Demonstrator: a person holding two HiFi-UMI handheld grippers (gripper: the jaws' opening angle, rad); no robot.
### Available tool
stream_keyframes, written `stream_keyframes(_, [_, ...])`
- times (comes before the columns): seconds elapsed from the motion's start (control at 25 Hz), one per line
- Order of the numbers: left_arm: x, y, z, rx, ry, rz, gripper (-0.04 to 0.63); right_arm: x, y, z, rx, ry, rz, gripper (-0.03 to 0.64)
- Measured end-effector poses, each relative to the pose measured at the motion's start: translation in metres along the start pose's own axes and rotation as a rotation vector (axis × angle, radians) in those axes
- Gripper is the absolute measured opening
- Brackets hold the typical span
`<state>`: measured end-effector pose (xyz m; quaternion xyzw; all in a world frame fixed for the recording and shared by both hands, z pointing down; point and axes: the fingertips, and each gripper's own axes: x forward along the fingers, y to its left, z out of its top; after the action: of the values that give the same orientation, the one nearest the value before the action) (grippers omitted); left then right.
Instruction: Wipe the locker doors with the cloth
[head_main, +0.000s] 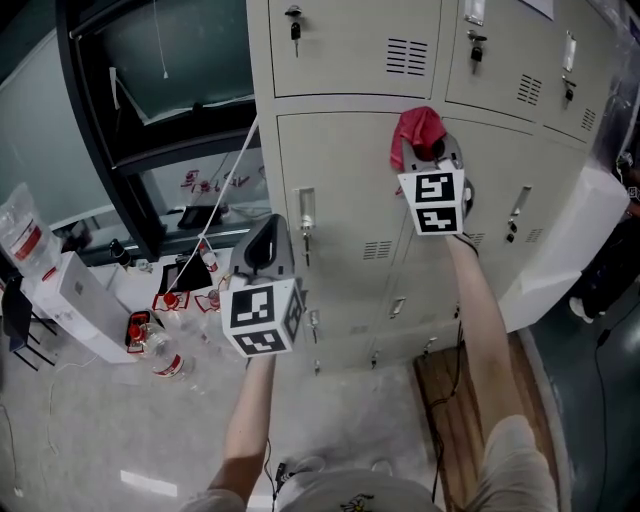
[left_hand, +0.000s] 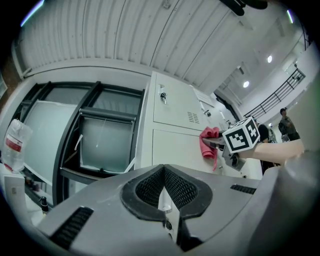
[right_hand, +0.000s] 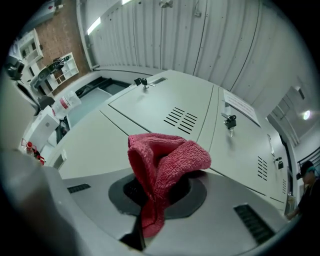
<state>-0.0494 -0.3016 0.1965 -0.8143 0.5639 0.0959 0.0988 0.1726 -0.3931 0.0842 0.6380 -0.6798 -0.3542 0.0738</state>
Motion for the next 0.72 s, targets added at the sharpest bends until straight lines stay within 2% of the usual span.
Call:
stream_keyframes(0.36, [-0.002,-0.001,-0.002,-0.005,0.001,0.001,0.015,-0.008,-0.037,-0.028,-0.022,0.071,-0.062,0.031])
stream_keyframes(0.64, [-0.008,0.007,0.002,0.005,-0.002,0.02,0.015,-0.009,-0.041,-0.031,-0.031,0.102,-0.068,0.031])
stream_keyframes(0.72, [-0.011,0.008,0.002,0.01,-0.002,0.025,0.015,-0.019,-0.031,-0.021,-0.025,0.087,-0.043,0.031])
